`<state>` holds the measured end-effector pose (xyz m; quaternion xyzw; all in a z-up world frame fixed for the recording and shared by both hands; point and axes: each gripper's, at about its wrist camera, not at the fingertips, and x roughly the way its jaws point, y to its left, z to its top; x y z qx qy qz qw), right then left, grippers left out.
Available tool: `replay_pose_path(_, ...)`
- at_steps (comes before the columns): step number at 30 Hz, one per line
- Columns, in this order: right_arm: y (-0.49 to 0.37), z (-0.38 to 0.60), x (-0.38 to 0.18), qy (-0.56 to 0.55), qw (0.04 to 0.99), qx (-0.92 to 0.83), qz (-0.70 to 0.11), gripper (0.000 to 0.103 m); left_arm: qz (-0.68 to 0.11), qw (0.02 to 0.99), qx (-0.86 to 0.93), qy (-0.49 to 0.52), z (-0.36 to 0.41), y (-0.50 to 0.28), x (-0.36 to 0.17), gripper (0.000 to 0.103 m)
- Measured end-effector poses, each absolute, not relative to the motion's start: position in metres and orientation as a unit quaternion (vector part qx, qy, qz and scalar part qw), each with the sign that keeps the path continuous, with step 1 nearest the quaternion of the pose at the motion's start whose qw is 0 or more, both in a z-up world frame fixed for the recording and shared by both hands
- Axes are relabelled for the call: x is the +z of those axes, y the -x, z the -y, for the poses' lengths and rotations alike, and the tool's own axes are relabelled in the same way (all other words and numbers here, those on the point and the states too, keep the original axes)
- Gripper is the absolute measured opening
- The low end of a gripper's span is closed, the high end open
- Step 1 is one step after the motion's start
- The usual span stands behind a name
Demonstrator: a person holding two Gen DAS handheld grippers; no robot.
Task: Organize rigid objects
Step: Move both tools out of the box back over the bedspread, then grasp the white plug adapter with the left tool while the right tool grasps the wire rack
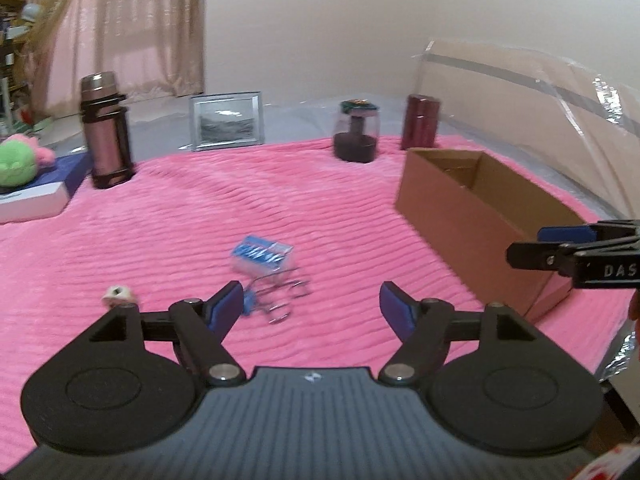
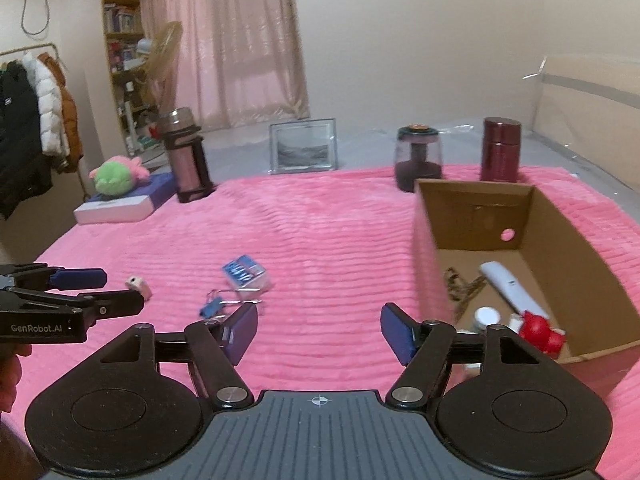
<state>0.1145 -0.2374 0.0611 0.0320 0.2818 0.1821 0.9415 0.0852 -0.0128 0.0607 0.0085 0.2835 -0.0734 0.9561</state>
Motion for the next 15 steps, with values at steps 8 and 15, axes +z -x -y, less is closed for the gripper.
replay_pose_path(8, -0.116, 0.207, 0.042, -0.023, 0.934, 0.198, -0.295, 0.069, -0.292, 0.956, -0.032, -0.003, -0.031, -0.070, 0.044, 0.074)
replay_pose_path(15, -0.123, 0.181, 0.026, -0.023, 0.930, 0.210, -0.301, 0.077, -0.286, 0.958, 0.009, 0.015, -0.068, -0.069, 0.030, 0.074)
